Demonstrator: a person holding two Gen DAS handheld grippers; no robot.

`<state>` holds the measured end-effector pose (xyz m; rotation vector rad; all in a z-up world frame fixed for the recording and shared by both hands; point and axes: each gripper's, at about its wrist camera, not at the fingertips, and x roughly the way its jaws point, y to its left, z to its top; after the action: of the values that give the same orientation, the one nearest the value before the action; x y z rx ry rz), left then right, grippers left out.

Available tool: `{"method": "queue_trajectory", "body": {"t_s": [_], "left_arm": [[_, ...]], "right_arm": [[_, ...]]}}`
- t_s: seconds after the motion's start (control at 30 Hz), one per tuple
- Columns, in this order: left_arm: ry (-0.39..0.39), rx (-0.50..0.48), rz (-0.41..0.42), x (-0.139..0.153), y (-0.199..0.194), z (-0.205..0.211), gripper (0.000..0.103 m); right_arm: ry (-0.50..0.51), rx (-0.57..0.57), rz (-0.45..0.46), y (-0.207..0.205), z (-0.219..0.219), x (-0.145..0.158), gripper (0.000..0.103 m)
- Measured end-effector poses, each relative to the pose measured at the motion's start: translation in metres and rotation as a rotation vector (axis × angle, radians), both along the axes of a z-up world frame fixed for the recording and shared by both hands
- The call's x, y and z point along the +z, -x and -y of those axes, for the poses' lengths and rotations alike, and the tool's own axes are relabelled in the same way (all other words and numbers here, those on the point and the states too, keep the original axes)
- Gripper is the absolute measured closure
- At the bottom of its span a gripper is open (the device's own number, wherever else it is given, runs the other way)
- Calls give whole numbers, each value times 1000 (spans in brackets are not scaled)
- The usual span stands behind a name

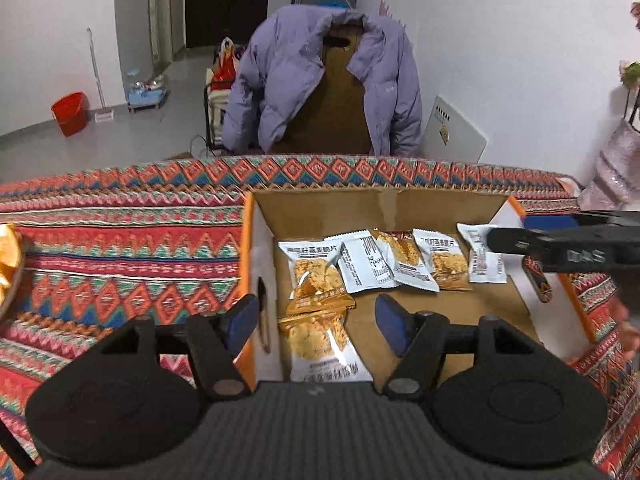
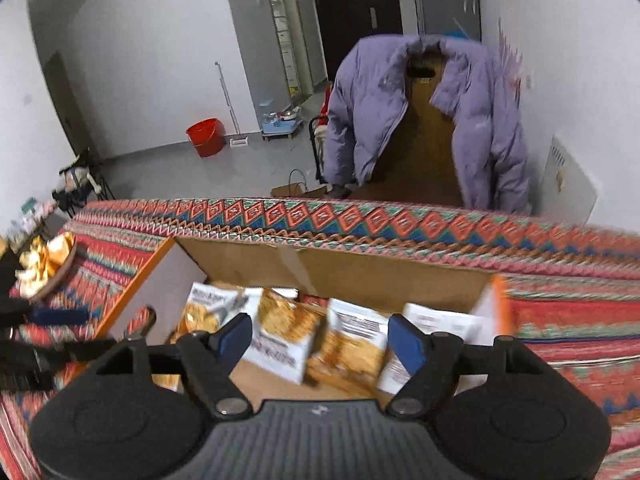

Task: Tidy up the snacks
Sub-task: 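Withdraw both tools from the box back toward the snack pile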

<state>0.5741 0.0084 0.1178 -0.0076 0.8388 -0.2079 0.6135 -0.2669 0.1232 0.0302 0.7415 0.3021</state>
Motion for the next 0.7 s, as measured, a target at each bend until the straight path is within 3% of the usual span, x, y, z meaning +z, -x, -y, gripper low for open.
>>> {"method": "queue_trajectory", "body": {"t_s": [0.2, 0.37, 0.53, 0.7], "left_arm": [[2, 27, 61, 33, 71, -19, 36], [13, 28, 133, 56, 140, -27, 31], [38, -58, 273, 60, 226, -27, 19], [-26, -118, 419, 38, 310, -8, 11]], "right_arm": [[144, 19, 143, 90, 29, 46, 22], [199, 42, 239, 170, 44, 68, 20], [236, 112, 315, 253, 45, 62, 15], [216, 138, 369, 322, 46, 41, 15]]}}
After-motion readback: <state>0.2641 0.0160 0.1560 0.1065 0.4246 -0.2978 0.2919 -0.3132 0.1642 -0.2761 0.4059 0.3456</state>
